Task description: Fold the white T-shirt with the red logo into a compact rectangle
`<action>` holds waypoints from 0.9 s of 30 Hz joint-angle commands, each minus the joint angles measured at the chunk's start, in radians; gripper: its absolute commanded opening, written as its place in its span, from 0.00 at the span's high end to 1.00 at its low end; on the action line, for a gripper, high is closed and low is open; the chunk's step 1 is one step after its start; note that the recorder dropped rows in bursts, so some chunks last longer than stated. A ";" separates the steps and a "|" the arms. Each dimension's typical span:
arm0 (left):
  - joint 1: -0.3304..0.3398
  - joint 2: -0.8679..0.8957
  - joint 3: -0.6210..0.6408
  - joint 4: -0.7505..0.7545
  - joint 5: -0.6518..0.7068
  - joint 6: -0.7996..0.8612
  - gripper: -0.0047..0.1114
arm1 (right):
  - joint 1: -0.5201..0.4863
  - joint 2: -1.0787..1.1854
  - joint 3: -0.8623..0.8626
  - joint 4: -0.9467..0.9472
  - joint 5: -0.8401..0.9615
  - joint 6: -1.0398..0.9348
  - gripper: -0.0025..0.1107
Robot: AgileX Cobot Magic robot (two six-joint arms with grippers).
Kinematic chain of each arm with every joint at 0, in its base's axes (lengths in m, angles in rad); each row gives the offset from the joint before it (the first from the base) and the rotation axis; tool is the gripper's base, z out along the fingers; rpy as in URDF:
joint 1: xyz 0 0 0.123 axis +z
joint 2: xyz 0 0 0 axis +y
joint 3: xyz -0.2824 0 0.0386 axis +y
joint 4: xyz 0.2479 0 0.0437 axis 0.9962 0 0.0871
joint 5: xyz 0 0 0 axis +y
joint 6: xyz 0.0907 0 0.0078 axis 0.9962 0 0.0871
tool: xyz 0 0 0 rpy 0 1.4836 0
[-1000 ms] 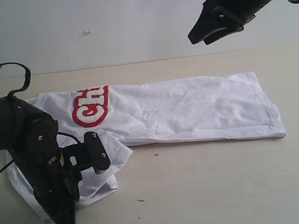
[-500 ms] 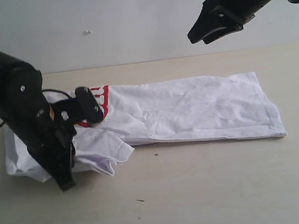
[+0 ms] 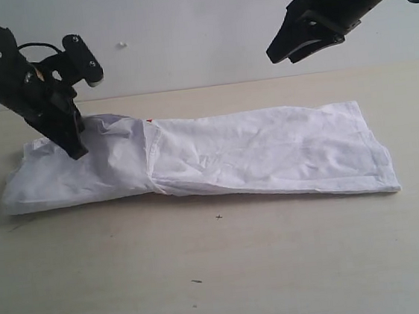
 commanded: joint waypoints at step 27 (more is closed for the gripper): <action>0.099 0.208 -0.162 -0.179 -0.191 0.099 0.05 | 0.001 -0.015 -0.005 -0.067 0.003 0.019 0.50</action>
